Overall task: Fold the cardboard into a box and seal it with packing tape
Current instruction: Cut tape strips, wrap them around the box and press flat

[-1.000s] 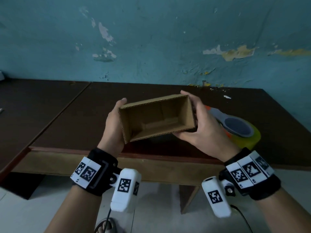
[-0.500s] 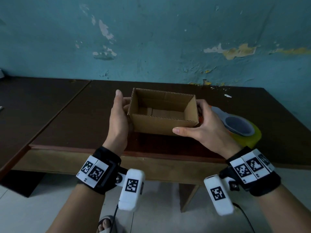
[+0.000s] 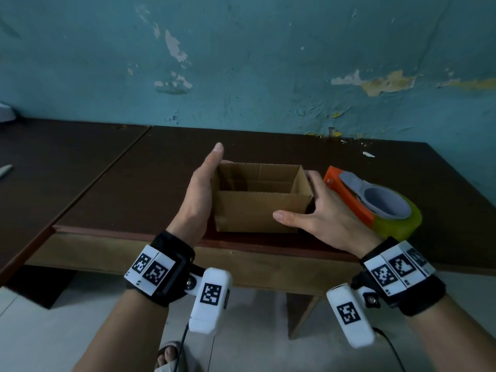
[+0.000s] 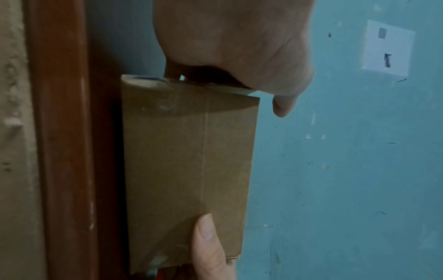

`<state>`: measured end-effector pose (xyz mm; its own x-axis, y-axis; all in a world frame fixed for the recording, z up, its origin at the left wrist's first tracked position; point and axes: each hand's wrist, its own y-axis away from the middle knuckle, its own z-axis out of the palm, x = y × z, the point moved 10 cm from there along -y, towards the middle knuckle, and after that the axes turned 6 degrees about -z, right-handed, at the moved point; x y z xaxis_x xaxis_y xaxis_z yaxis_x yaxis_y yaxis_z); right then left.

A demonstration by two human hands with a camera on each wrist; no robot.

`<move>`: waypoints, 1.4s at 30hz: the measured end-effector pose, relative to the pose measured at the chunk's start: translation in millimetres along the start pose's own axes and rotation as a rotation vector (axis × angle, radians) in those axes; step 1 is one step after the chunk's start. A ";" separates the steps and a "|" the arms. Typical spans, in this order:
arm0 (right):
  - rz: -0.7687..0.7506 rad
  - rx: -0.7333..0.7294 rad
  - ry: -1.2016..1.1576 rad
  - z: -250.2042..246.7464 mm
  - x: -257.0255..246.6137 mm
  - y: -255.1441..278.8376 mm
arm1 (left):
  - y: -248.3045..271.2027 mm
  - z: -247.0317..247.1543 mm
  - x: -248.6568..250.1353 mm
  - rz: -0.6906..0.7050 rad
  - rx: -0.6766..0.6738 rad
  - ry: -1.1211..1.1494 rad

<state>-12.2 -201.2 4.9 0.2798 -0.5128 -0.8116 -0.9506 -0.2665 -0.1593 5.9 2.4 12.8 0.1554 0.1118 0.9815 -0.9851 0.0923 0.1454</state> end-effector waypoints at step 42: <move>-0.083 0.142 0.072 -45.0 -27.0 6.3 | -13.3 -4.1 -8.0 0.023 0.079 0.235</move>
<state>-19.6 -225.8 51.0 0.3620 -0.5520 -0.7512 -0.9319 -0.1951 -0.3057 18.0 4.3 2.5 0.1371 0.3410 0.9300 -0.9898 0.0100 0.1423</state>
